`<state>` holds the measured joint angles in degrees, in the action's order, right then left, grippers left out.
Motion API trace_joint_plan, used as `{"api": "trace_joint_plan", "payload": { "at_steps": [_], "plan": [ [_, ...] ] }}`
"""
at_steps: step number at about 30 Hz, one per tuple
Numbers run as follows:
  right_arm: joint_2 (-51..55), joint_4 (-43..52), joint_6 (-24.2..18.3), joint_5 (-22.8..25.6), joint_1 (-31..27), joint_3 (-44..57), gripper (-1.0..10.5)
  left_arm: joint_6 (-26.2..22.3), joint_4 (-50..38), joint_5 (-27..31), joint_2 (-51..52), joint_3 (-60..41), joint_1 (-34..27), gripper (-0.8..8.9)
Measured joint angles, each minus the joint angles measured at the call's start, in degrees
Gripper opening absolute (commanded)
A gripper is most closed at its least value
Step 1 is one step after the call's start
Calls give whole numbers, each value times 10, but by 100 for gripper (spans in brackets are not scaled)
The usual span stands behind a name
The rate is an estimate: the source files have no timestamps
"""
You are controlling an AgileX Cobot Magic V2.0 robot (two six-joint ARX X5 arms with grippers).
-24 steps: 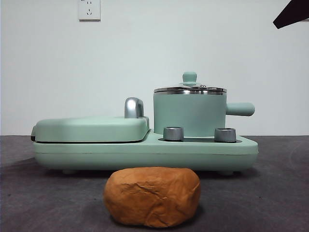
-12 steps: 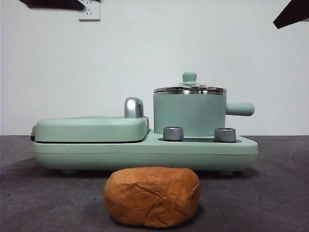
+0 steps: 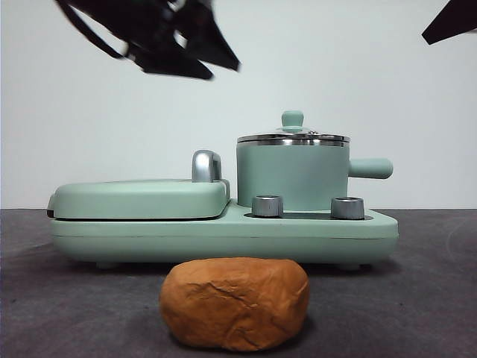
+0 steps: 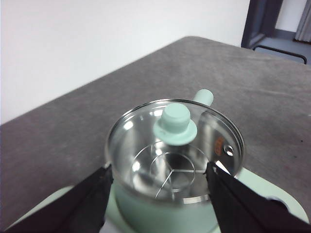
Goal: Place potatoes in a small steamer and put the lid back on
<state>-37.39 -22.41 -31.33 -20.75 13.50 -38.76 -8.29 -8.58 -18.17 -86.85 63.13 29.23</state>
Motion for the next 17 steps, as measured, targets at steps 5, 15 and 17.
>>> {"api": "trace_joint_plan", "payload": {
  "at_steps": [5, 15, 17],
  "plan": [
    [0, 0, 0, 12, 0, 0, 434, 0, -11, 0, -79, 69, 21, 308],
    [0, 0, 0, 15, 0, 0, 434, 2, -102, 0, -169, 110, 50, 308],
    [0, 0, 0, 15, 0, 0, 434, 2, -116, 0, -183, 110, 52, 308]
  ]
}}
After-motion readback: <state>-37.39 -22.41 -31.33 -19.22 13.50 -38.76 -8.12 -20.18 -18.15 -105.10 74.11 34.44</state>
